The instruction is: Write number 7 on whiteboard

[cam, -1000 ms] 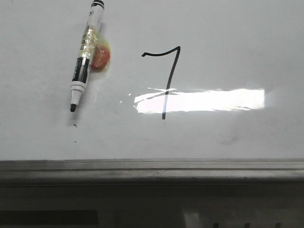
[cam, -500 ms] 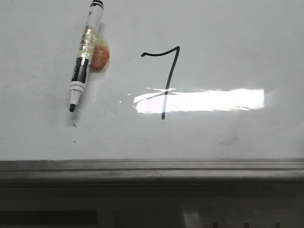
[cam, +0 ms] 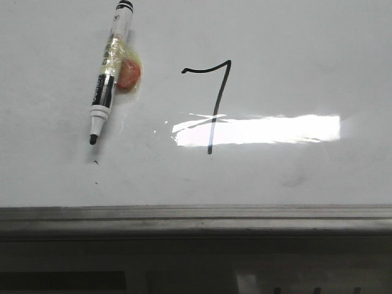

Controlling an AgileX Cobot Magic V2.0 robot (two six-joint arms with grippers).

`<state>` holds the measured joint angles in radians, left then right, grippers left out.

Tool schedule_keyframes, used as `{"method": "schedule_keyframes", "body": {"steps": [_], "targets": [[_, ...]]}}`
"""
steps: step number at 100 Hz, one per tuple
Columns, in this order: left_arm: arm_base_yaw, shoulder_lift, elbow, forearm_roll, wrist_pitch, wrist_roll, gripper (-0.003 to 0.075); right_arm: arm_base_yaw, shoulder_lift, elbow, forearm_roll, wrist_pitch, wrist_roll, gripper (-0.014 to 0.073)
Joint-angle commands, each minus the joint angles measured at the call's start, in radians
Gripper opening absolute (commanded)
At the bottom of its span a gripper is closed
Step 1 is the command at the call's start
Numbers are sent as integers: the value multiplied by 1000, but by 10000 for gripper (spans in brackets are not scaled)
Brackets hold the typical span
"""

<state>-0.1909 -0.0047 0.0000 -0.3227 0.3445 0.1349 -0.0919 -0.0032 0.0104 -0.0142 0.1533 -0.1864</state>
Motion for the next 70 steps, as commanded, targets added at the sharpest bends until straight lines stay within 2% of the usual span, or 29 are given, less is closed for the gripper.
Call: {"method": "schedule_keyframes", "body": {"steps": [1, 44, 70], "targets": [[1, -28, 25, -10, -45, -7, -20, -43, -10, -8, -7, -4, 3, -55], [1, -28, 25, -14, -45, -7, -20, -51, -22, 17, 14, 162, 3, -55], [1, -28, 25, -14, -45, -7, -20, -51, -22, 17, 14, 158, 3, -55]]}}
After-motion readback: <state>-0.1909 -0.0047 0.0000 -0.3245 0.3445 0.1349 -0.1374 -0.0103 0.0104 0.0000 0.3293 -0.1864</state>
